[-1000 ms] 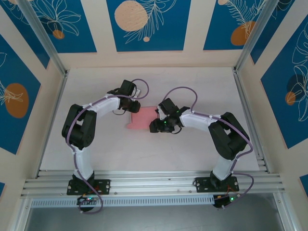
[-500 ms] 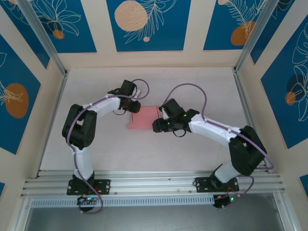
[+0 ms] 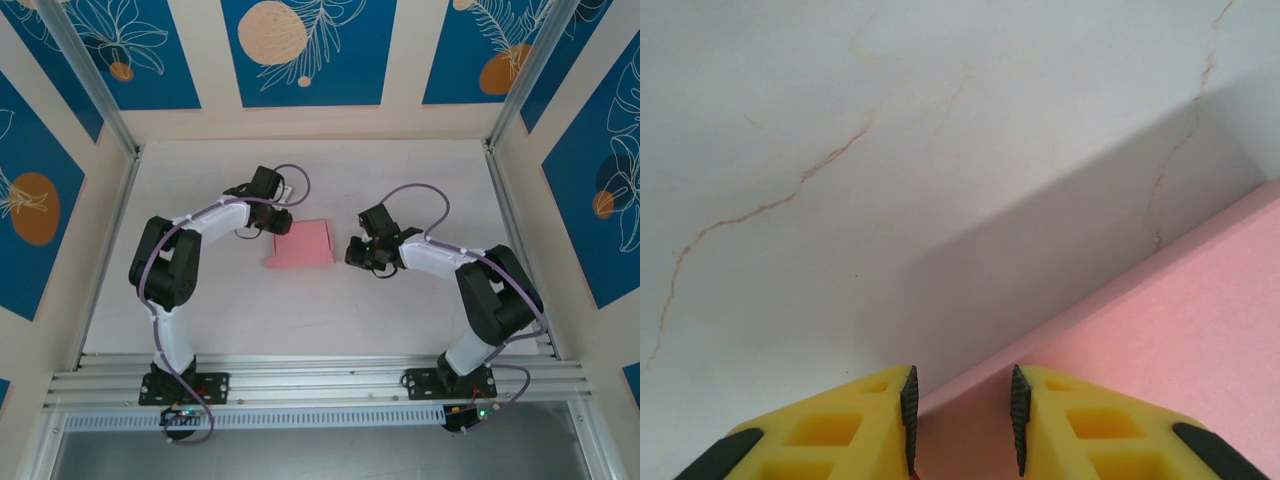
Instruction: Fold the paper box
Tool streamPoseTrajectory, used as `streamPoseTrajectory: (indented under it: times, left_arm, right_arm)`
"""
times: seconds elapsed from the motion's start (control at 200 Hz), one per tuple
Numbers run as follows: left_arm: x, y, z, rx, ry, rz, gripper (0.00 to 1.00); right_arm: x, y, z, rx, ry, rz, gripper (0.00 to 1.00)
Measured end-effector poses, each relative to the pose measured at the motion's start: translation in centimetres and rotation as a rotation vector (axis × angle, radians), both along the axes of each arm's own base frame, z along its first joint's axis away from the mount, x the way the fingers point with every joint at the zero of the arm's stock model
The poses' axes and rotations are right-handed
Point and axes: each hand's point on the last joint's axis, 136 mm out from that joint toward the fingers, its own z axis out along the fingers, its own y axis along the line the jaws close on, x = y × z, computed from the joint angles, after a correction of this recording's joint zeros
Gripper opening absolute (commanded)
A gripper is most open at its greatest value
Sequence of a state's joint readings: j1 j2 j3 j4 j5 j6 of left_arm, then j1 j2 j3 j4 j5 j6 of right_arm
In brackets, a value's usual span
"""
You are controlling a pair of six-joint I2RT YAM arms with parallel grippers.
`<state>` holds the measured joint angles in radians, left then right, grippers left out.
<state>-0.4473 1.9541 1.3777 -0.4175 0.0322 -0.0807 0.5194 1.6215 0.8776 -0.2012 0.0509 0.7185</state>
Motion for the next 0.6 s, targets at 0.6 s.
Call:
streamPoseTrajectory:
  times: [0.6]
  left_arm:
    - [0.3, -0.1, 0.0, -0.004, -0.009, 0.001, 0.31]
  right_arm:
    - [0.5, 3.6, -1.5, 0.127, 0.023, 0.077, 0.25]
